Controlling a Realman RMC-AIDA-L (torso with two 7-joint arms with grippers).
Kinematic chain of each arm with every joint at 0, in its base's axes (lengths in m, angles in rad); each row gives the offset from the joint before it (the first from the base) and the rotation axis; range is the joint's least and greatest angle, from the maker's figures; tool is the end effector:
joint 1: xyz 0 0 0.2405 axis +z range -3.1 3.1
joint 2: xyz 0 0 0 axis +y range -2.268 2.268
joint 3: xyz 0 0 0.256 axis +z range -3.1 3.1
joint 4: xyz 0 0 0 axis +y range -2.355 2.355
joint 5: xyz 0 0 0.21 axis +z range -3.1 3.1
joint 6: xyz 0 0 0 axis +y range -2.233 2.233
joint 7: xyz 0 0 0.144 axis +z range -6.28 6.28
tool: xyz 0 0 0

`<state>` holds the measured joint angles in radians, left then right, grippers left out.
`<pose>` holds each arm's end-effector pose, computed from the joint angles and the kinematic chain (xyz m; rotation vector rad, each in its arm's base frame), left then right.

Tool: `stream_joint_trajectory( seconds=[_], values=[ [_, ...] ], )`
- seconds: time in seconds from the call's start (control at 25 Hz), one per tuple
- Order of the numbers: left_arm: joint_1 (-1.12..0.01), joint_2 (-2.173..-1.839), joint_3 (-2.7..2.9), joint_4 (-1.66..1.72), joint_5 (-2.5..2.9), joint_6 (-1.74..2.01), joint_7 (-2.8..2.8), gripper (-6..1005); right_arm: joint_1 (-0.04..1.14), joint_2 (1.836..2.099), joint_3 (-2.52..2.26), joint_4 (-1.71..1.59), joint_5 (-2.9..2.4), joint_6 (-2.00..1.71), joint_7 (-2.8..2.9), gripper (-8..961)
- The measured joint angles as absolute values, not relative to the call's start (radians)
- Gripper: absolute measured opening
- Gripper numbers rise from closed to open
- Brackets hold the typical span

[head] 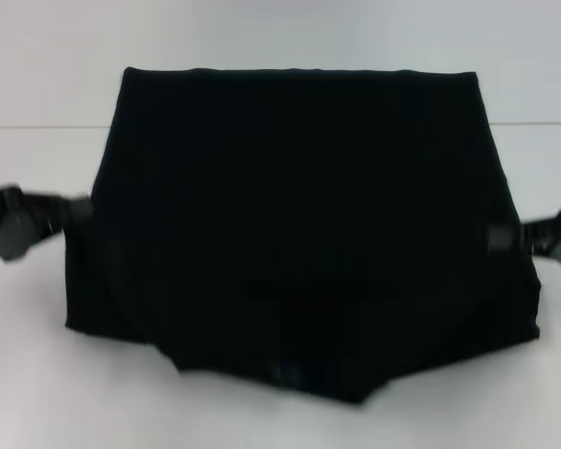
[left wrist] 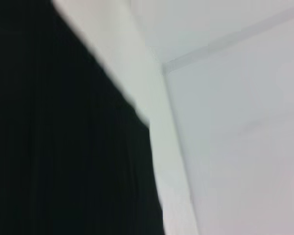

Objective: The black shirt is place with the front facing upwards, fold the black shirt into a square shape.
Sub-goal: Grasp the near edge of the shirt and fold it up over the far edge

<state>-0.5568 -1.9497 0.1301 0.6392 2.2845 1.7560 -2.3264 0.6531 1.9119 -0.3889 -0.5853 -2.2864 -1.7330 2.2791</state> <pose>-0.3098 0.3232 0.0903 -2.0478 -1.9507 -1.0420 0.2759 0.3482 0.0694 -2.3814 1.8500 0.7278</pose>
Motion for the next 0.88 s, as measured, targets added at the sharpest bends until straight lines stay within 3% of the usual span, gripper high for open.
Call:
stream_joint_trajectory(
  seconds=[0.16, 0.48, 0.88],
  values=[
    [-0.534, -1.962, 0.121, 0.596, 2.138, 1.644, -2.284, 24, 0.628, 1.937, -0.388, -0.573, -2.181, -1.618, 2.268, 38],
    [-0.508, -2.005, 0.119, 0.497, 1.993, 1.443, -2.138, 23, 0.587, 2.02, -0.388, -0.548, -2.043, -1.351, 2.156, 39],
    [-0.543, -2.036, 0.128, 0.462, 1.933, 1.278, -2.032, 23, 0.595, 2.053, -0.394, -0.442, -1.891, -1.094, 1.979, 39]
  ],
)
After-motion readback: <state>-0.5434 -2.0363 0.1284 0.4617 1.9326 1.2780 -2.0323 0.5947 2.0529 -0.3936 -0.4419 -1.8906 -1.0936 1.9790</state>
